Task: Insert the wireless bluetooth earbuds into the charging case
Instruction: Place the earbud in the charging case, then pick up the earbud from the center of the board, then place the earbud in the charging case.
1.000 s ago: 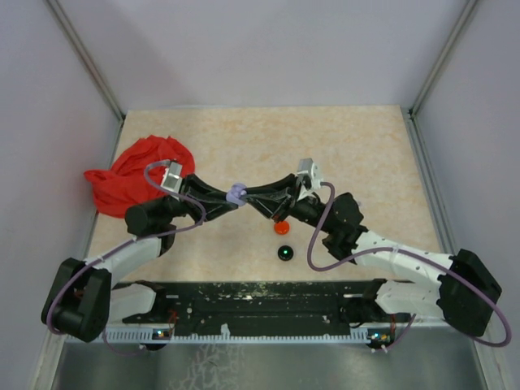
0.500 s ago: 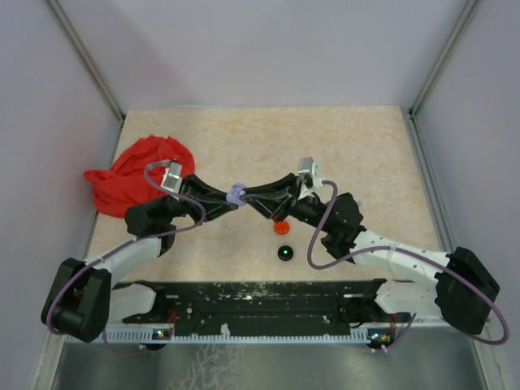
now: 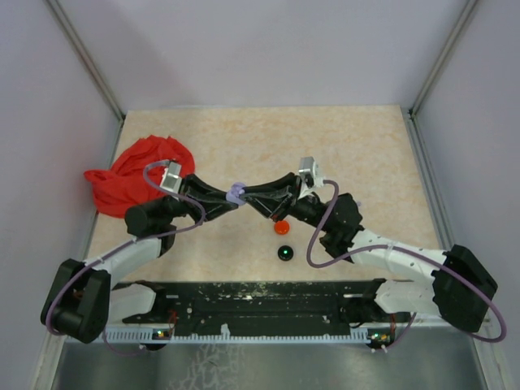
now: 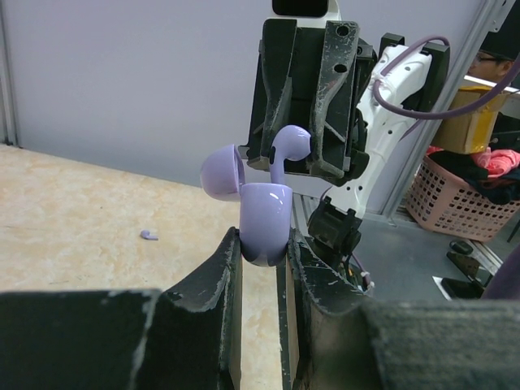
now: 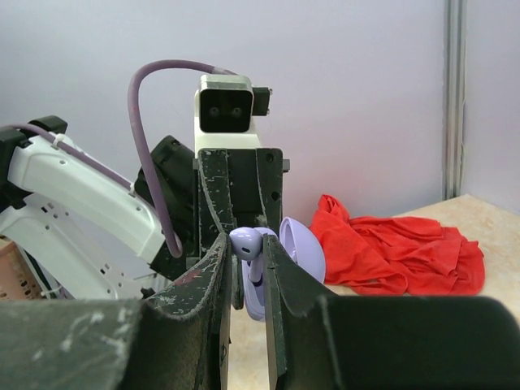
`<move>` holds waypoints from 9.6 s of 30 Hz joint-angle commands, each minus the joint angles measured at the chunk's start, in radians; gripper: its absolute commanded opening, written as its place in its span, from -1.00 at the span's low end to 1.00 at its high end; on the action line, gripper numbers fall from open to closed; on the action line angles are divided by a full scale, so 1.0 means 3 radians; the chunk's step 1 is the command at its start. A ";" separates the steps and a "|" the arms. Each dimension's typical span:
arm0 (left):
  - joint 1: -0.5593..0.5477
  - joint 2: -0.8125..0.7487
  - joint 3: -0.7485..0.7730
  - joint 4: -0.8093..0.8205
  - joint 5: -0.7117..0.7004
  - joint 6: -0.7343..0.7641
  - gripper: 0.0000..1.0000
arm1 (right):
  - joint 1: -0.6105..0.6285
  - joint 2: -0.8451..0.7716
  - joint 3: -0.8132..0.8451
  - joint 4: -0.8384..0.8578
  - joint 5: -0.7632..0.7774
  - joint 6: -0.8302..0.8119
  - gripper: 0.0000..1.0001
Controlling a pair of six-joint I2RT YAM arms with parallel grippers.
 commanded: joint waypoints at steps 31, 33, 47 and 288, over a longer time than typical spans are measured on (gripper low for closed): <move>-0.0020 -0.0231 -0.0132 0.0878 -0.0369 0.0107 -1.00 | 0.0070 -0.0181 0.0036 -0.0559 0.0014 -0.0240 -0.55; -0.0022 -0.0248 -0.0169 0.0878 -0.0388 0.0173 -1.00 | 0.0071 -0.0274 0.0034 -0.0738 0.0130 -0.0332 -0.47; -0.0018 -0.0150 -0.0220 0.0866 -0.0242 0.0443 -1.00 | 0.0070 -0.0561 0.0175 -0.1366 0.0318 -0.0387 -0.07; 0.0024 -0.0268 -0.0266 0.0818 0.0430 0.0571 -1.00 | -0.0409 0.0245 0.0208 -0.1311 -0.1397 -0.0465 -0.71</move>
